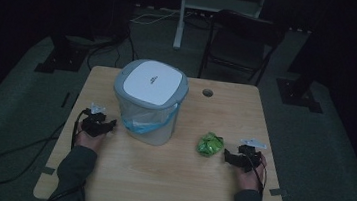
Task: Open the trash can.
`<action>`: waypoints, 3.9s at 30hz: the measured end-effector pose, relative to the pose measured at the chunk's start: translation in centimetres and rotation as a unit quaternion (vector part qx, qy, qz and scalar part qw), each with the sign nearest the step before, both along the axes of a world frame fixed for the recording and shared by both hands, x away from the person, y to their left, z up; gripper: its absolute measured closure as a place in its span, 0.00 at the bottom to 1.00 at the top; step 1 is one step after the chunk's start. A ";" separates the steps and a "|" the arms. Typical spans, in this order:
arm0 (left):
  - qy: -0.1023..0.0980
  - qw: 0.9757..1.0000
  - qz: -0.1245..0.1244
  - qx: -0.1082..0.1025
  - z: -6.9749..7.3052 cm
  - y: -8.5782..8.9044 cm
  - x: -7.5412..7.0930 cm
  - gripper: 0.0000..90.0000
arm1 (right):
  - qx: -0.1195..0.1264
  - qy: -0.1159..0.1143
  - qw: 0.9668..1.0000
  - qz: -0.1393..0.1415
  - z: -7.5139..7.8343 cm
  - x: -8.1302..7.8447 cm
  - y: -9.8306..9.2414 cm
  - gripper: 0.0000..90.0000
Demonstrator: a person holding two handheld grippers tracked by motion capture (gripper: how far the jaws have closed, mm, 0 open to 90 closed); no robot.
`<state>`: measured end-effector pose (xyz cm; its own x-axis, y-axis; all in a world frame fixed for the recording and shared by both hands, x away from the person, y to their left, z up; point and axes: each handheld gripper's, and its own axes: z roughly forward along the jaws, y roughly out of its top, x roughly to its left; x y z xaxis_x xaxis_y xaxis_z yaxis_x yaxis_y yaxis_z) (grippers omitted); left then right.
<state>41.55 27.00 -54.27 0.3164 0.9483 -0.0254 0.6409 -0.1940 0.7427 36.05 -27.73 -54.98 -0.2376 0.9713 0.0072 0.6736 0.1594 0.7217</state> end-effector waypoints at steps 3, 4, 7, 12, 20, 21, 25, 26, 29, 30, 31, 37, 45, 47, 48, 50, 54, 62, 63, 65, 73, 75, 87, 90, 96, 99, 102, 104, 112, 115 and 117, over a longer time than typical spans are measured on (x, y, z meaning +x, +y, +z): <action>0.000 1.000 -0.001 0.001 0.0 0.0 0.0 0.51 | 0.000 0.000 1.000 0.000 0.0 0.0 0.0 0.12; 0.000 1.000 0.000 0.001 0.0 0.0 0.0 0.51 | 0.000 0.000 1.000 0.000 0.0 0.0 0.0 0.12; 0.000 1.000 -0.001 0.004 0.0 -0.1 0.0 0.51 | 0.000 0.000 1.000 0.000 0.0 0.0 0.0 0.12; -0.003 1.000 -0.006 0.016 0.0 -0.3 -0.1 0.52 | 0.000 0.000 1.000 -0.001 0.0 0.0 0.0 0.12; -0.001 1.000 -0.007 0.011 0.0 -0.2 0.0 0.52 | 0.000 0.000 1.000 -0.003 0.0 0.0 0.1 0.13; -0.001 1.000 -0.006 0.010 0.0 -0.2 0.0 0.52 | 0.000 0.000 1.000 -0.003 0.0 -0.1 0.1 0.13; 0.000 1.000 -0.009 -0.009 0.0 0.2 0.0 0.59 | 0.000 0.000 1.000 -0.004 0.0 -0.1 0.1 0.13; 0.000 1.000 -0.013 -0.014 0.0 0.3 0.1 0.62 | 0.000 0.000 1.000 -0.004 0.0 -0.1 0.1 0.13; 0.003 1.000 -0.017 -0.026 0.2 0.7 0.5 0.74 | 0.000 0.000 1.000 -0.004 0.0 0.0 0.1 0.13; 0.004 0.999 -0.020 -0.032 0.3 0.8 0.6 0.78 | 0.000 0.000 1.000 -0.004 0.0 -0.1 0.1 0.13; 0.003 0.999 -0.023 -0.035 0.5 1.0 0.8 0.83 | 0.000 0.000 1.000 -0.004 0.0 0.0 0.1 0.13; -0.011 0.997 -0.056 -0.055 2.3 0.7 2.2 1.00 | 0.001 0.000 1.000 -0.004 0.0 -0.1 0.1 0.13; -0.013 0.996 -0.074 -0.055 2.9 -1.1 3.9 1.00 | 0.000 0.000 1.000 -0.005 0.0 -0.1 0.1 0.13; -0.013 0.995 -0.075 -0.058 2.7 -1.5 4.2 1.00 | 0.000 0.000 1.000 -0.006 0.0 -0.1 0.1 0.13; -0.011 0.995 -0.077 -0.058 2.6 -1.7 4.3 1.00 | 0.001 0.000 1.000 -0.006 0.0 -0.1 0.1 0.13; -0.011 0.995 -0.079 -0.061 2.4 -2.0 4.4 1.00 | 0.000 0.000 1.000 -0.005 0.0 -0.1 0.1 0.13; -0.011 0.995 -0.084 -0.062 2.4 -2.4 4.5 1.00 | 0.001 0.000 1.000 -0.005 0.0 -0.2 0.1 0.13; -0.015 0.995 -0.087 -0.037 2.1 -2.9 4.5 1.00 | 0.000 -0.001 1.000 -0.004 0.0 -0.2 0.1 0.13; -0.013 0.996 -0.086 -0.038 2.0 -2.9 4.5 1.00 | 0.000 0.000 1.000 -0.004 0.0 -0.2 0.1 0.13; -0.012 0.996 -0.089 -0.031 2.0 -2.9 4.6 1.00 | 0.000 -0.001 1.000 -0.003 0.0 -0.2 0.1 0.13; -0.010 0.996 -0.086 -0.037 1.8 -2.8 4.6 1.00 | 0.000 -0.001 1.000 -0.003 0.0 -0.2 0.1 0.13; -0.010 0.995 -0.084 -0.043 1.7 -2.8 4.6 1.00 | 0.000 -0.001 1.000 -0.003 0.0 -0.2 0.1 0.13; -0.024 0.995 -0.075 -0.058 1.0 -2.6 4.2 1.00 | 0.000 0.000 1.000 -0.003 0.0 -0.3 0.1 0.13; -0.027 0.995 -0.073 -0.065 0.8 -2.5 4.1 1.00 | 0.000 0.000 1.000 -0.003 0.0 -0.3 0.1 0.13; -0.029 0.995 -0.073 -0.064 0.7 -2.5 4.1 1.00 | 0.000 0.000 1.000 -0.003 0.0 -0.3 0.1 0.13; -0.032 0.995 -0.070 -0.066 0.6 -2.6 4.1 1.00 | 0.000 0.000 1.000 -0.003 0.0 -0.3 0.1 0.13; -0.031 0.995 -0.071 -0.063 0.5 -2.6 4.1 1.00 | 0.000 -0.001 1.000 -0.003 0.0 -0.2 0.1 0.13; -0.029 0.995 -0.071 -0.064 0.5 -2.6 4.1 1.00 | 0.000 -0.001 1.000 -0.003 0.0 -0.2 0.1 0.13; -0.020 0.995 -0.070 -0.063 0.3 -2.6 4.3 1.00 | 0.000 -0.001 1.000 -0.003 0.0 -0.3 0.1 0.13; -0.017 0.995 -0.070 -0.062 0.3 -2.6 4.3 1.00 | 0.000 -0.001 1.000 -0.003 0.0 -0.3 0.1 0.13; -0.017 0.995 -0.070 -0.062 0.3 -2.6 4.3 1.00 | 0.000 -0.001 1.000 -0.003 0.0 -0.3 0.1 0.13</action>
